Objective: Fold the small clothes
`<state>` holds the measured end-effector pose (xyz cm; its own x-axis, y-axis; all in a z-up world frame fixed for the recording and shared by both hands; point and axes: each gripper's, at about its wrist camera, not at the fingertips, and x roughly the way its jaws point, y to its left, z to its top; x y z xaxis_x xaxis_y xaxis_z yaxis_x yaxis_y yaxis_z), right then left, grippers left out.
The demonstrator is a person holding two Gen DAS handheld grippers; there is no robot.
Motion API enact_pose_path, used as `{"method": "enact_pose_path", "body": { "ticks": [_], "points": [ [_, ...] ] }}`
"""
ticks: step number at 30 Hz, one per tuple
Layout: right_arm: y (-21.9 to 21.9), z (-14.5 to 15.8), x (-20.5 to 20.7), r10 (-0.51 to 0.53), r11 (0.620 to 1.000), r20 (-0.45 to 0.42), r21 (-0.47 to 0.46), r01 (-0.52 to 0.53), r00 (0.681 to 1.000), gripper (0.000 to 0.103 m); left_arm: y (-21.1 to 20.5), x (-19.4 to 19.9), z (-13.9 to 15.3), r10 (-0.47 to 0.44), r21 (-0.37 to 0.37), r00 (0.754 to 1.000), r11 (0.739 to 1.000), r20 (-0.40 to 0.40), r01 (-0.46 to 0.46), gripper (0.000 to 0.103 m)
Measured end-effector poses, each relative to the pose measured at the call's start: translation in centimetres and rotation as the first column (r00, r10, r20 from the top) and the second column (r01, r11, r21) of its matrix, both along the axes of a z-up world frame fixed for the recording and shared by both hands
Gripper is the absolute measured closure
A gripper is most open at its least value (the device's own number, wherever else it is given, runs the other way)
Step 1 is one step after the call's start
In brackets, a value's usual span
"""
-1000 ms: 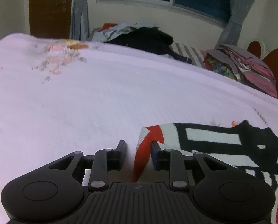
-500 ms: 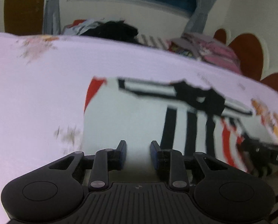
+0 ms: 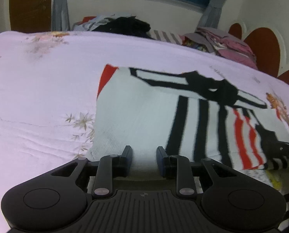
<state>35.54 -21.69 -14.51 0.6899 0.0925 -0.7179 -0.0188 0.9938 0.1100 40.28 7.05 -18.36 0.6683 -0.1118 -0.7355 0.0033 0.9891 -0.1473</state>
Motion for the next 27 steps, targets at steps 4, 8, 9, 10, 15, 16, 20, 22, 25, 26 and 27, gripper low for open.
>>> {"method": "enact_pose_path", "body": {
  "ticks": [4, 8, 9, 10, 15, 16, 20, 22, 25, 26, 27],
  "points": [
    [0.9, 1.1, -1.7, 0.049, 0.999, 0.018, 0.014, -0.05, 0.999, 0.063, -1.3, -1.8, 1.3, -0.037, -0.016, 0.999, 0.999, 0.018, 0.038, 0.075],
    [2.6, 1.0, -2.8, 0.129, 0.991, -0.002, 0.022, -0.129, 0.992, 0.063, -3.6, -3.7, 1.5, -0.085, -0.051, 0.996, 0.995, -0.004, 0.085, 0.075],
    [3.1, 0.8, -3.1, 0.15, 0.988, -0.011, 0.025, -0.149, 0.989, 0.063, -4.3, -4.1, 1.3, -0.097, -0.055, 0.995, 0.994, -0.009, 0.096, 0.075],
    [3.5, 0.6, -3.4, 0.164, 0.986, -0.016, 0.032, -0.163, 0.986, 0.063, -5.0, -4.5, 1.2, -0.114, -0.052, 0.993, 0.992, -0.014, 0.113, 0.075],
    [5.0, -0.4, -5.4, 0.224, 0.975, -0.042, 0.005, -0.224, 0.974, 0.064, -7.4, -6.6, 0.4, -0.159, -0.005, 0.987, 0.987, -0.03, 0.159, 0.075],
    [5.1, -0.7, -5.9, 0.235, 0.972, -0.05, -0.008, -0.236, 0.971, 0.064, -7.4, -7.0, 0.0, -0.159, 0.003, 0.986, 0.987, -0.043, 0.159, 0.075],
    [4.2, -1.8, -7.8, 0.249, 0.962, -0.083, -0.096, -0.257, 0.965, 0.064, -6.5, -9.2, -0.9, -0.156, 0.051, 0.986, 0.986, -0.051, 0.159, 0.075],
    [2.8, -2.0, -8.9, 0.236, 0.961, -0.079, -0.131, -0.244, 0.969, 0.063, -5.4, -10.5, -1.1, -0.145, 0.08, 0.988, 0.986, -0.049, 0.149, 0.075],
    [-0.3, -2.1, -10.5, 0.191, 0.971, -0.075, -0.129, -0.2, 0.979, 0.061, -3.2, -12.4, -1.1, -0.094, 0.082, 0.994, 0.992, -0.053, 0.099, 0.075],
    [-1.0, -2.2, -10.7, 0.183, 0.974, -0.075, -0.124, -0.191, 0.98, 0.061, -2.8, -12.9, -1.1, -0.081, 0.084, 0.995, 0.993, -0.052, 0.085, 0.075],
    [-1.7, -2.2, -11.2, 0.172, 0.976, -0.075, -0.119, -0.18, 0.982, 0.061, -2.5, -13.4, -1.1, -0.068, 0.089, 0.996, 0.993, -0.053, 0.072, 0.075]
  ]
}}
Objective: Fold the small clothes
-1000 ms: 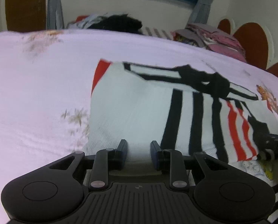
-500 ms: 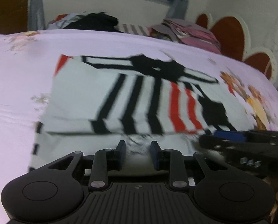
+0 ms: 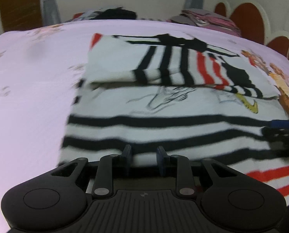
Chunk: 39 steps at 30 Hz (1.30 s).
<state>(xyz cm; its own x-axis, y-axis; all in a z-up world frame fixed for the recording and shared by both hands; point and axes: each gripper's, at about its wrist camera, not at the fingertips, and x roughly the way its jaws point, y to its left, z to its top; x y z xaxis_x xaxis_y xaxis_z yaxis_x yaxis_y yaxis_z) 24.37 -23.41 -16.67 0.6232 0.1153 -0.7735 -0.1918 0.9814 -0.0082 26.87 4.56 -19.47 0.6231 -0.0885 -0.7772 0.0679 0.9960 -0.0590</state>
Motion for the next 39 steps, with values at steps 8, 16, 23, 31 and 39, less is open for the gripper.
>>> {"method": "enact_pose_path", "body": {
  "ticks": [8, 16, 23, 31, 39],
  "points": [
    [1.4, 1.3, -1.4, 0.017, 0.993, 0.003, 0.121, -0.017, 1.0, 0.06, -1.5, -2.0, 1.1, 0.007, -0.026, 1.0, 1.0, -0.025, -0.008, 0.075],
    [6.5, 1.5, -3.6, 0.072, 0.99, 0.0, 0.117, -0.072, 0.997, 0.06, -4.5, -2.5, 0.8, -0.077, -0.03, 0.996, 0.997, -0.046, 0.075, 0.074],
    [6.0, 0.2, -5.8, -0.062, 0.997, -0.032, 0.044, 0.063, 0.998, 0.06, -3.5, -3.9, 0.5, -0.132, 0.026, 0.991, 0.991, -0.02, 0.133, 0.051],
    [4.2, 0.4, -10.3, -0.194, 0.981, -0.028, -0.018, 0.193, 0.981, 0.058, -1.3, -6.5, 0.5, -0.144, 0.028, 0.989, 0.989, -0.013, 0.145, 0.049],
    [4.9, 0.4, -14.3, -0.234, 0.972, -0.011, -0.024, 0.234, 0.972, 0.05, 0.4, -9.0, 1.1, -0.136, 0.015, 0.991, 0.991, -0.016, 0.136, 0.047]
  ]
}}
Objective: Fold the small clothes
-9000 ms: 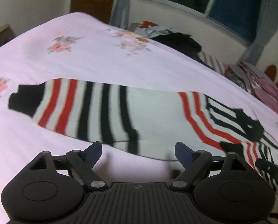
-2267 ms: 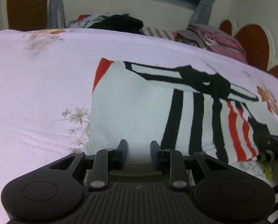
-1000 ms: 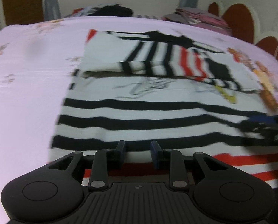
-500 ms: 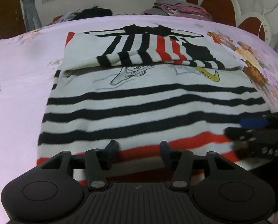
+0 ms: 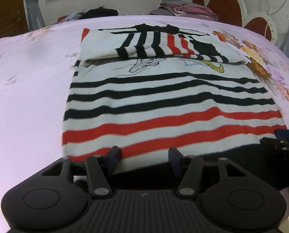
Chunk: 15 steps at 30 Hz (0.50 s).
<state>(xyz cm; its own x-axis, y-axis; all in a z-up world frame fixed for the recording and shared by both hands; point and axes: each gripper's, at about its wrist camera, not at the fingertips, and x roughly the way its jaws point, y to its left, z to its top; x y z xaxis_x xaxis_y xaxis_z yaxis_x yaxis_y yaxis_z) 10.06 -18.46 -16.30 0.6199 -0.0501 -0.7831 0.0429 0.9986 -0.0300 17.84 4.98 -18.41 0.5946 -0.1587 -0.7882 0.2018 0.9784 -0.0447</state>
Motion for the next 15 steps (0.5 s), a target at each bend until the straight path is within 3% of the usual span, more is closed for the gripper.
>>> {"method": "enact_pose_path", "body": {
  "ticks": [9, 15],
  "points": [
    [-1.0, 0.5, -2.9, -0.07, 0.997, 0.004, -0.019, 0.07, 0.998, 0.048, 5.1, -3.0, 0.3, 0.081, -0.055, 0.997, 0.995, -0.019, -0.082, 0.045],
    [-2.8, 0.8, -4.8, -0.144, 0.989, 0.007, -0.03, 0.144, 0.99, 0.043, 7.7, -4.8, -0.7, 0.09, -0.112, 0.993, 0.989, -0.073, -0.098, 0.045]
  ]
}}
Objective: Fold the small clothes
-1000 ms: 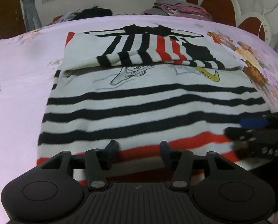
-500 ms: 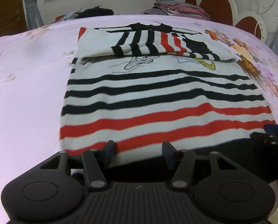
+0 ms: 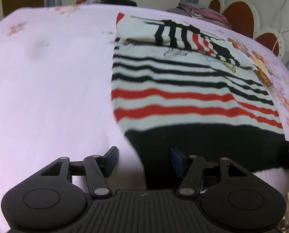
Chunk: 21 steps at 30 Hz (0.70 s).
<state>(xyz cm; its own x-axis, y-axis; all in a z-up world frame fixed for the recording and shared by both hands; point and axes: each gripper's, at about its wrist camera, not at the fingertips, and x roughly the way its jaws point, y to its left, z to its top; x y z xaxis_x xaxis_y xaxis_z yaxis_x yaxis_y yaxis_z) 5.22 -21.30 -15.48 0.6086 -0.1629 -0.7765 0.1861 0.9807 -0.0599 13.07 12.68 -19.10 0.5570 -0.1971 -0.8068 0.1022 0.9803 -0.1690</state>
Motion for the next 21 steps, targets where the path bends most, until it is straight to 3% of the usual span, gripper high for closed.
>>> {"method": "enact_pose_path", "body": {
  "ticks": [8, 17, 19, 20, 21],
  "points": [
    [-2.0, -0.8, -1.2, -0.061, 0.991, -0.029, 0.118, 0.064, 0.998, 0.043, -0.2, -0.5, -0.8, -0.012, -0.097, 0.999, 0.995, -0.045, 0.008, 0.045],
    [-1.8, -0.9, -0.2, -0.021, 0.982, -0.062, 0.187, 0.033, 0.998, 0.06, -1.5, 0.7, -0.9, -0.029, -0.168, 0.995, 0.986, -0.1, 0.012, 0.045],
    [-1.9, -0.7, 0.1, -0.008, 0.98, -0.076, 0.199, 0.023, 0.997, 0.067, -1.5, 0.8, -0.9, -0.015, -0.168, 0.995, 0.986, -0.101, -0.002, 0.065],
    [-1.8, -0.7, 0.2, 0.007, 0.98, -0.084, 0.2, 0.01, 0.996, 0.075, -1.3, 1.0, -1.0, -0.016, -0.171, 0.994, 0.985, -0.106, -0.002, 0.089],
    [-1.7, -0.6, 0.3, 0.031, 0.978, -0.093, 0.207, -0.011, 0.995, 0.084, -1.1, 1.2, -1.2, -0.015, -0.199, 0.992, 0.98, -0.123, -0.01, 0.093]
  ]
}}
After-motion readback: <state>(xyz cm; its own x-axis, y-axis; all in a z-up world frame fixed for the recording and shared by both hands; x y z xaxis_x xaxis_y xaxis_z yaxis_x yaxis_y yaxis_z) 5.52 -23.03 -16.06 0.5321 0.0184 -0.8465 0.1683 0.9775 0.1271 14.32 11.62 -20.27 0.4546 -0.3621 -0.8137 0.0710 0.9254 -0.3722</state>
